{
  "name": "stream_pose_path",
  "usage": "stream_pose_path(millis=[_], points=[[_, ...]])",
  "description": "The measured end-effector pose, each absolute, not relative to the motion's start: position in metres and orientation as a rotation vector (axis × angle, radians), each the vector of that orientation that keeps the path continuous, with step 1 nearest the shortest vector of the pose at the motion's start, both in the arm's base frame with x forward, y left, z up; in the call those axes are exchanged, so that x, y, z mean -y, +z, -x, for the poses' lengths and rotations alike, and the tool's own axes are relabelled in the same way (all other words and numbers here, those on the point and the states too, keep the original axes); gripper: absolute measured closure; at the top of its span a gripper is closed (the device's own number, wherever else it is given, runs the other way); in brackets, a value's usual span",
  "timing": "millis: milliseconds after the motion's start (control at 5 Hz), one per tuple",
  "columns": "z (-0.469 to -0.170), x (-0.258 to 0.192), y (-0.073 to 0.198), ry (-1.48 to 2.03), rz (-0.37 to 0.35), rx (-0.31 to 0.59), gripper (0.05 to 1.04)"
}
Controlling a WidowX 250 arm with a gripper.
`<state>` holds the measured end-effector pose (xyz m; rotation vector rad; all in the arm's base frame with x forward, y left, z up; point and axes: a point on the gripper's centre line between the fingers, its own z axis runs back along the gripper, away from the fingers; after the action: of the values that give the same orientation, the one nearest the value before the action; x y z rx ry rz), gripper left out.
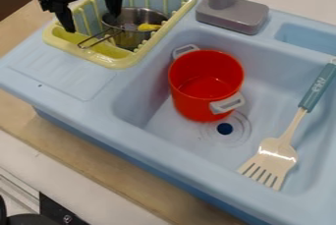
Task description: Move the yellow object from the orange pot to the silver pot
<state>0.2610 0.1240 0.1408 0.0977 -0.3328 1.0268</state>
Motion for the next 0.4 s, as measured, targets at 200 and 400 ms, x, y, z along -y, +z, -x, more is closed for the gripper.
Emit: stream_pose_path(millis=[200, 400], points=[[-0.266, -0.104, 0.153, 0.787, -0.056, 0.381, 0.086], [-0.269, -0.074, 0.156, 0.536, -0.054, 0.390, 0.086]])
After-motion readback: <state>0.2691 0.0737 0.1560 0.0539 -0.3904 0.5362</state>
